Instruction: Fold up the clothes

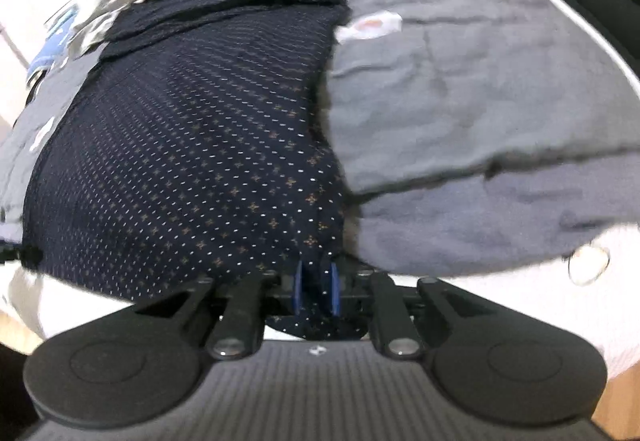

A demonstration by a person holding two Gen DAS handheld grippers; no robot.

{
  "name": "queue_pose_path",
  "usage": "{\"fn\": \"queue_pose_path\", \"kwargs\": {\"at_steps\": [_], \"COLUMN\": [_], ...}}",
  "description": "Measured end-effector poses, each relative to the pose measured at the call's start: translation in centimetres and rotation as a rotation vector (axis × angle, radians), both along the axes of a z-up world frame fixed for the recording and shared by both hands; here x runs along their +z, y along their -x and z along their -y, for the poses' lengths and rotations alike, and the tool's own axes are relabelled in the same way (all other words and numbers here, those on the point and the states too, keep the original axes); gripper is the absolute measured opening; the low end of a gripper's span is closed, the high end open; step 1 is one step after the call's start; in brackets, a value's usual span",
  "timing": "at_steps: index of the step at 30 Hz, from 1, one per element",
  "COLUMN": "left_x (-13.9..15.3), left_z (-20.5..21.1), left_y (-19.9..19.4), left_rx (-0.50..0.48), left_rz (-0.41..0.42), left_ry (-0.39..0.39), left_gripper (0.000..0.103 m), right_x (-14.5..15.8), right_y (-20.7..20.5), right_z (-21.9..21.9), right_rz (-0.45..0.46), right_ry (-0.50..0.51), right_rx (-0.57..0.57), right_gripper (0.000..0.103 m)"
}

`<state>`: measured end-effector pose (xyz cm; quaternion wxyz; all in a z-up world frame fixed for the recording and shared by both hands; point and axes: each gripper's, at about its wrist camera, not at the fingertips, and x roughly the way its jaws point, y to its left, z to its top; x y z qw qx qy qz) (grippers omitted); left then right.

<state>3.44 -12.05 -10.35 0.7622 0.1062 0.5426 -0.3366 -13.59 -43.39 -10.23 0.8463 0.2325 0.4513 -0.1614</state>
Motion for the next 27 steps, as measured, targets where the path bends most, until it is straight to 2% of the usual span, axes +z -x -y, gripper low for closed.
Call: {"fn": "queue_pose_path", "kwargs": {"at_steps": [2, 5, 6, 8, 10, 11, 15, 19, 22, 27], "left_x": [0.0, 0.1, 0.3, 0.9, 2.0, 2.6, 6.2, 9.9, 12.7, 14.4], "left_z": [0.1, 0.3, 0.2, 0.0, -0.6, -0.9, -2.3, -3.6, -4.6, -5.5], "left_y": [0.2, 0.5, 0.5, 0.5, 0.3, 0.1, 0.4, 0.8, 1.0, 3.1], "left_rx": [-0.012, -0.029, -0.027, -0.021, -0.002, 0.008, 0.018, 0.027, 0.033, -0.005], "left_rz": [0.001, 0.021, 0.030, 0.049, 0.051, 0.051, 0.105, 0.161, 0.204, 0.224], "left_ry": [-0.002, -0.011, -0.004, 0.016, 0.065, 0.092, 0.158, 0.223, 0.271, 0.287], "left_gripper": [0.044, 0.040, 0.026, 0.011, 0.007, 0.006, 0.004, 0.004, 0.004, 0.003], "right_x": [-0.2, 0.0, 0.1, 0.6, 1.5, 1.9, 4.8, 8.3, 10.0, 11.0], "right_y": [-0.1, 0.1, 0.2, 0.7, 1.4, 1.8, 3.2, 3.8, 3.9, 4.8], "right_z": [0.1, 0.1, 0.2, 0.9, 1.7, 2.1, 3.1, 3.3, 2.8, 2.2], "right_rz": [-0.007, 0.014, 0.031, 0.087, 0.159, 0.191, 0.280, 0.376, 0.400, 0.403], "right_ry": [-0.018, -0.039, -0.061, -0.141, -0.240, -0.282, -0.347, -0.379, -0.371, -0.392], "right_rx": [-0.008, -0.016, -0.028, -0.064, -0.112, -0.135, -0.161, -0.147, -0.117, -0.084], "right_gripper": [0.015, 0.012, 0.011, 0.010, 0.009, 0.009, 0.009, 0.008, 0.008, 0.008]}}
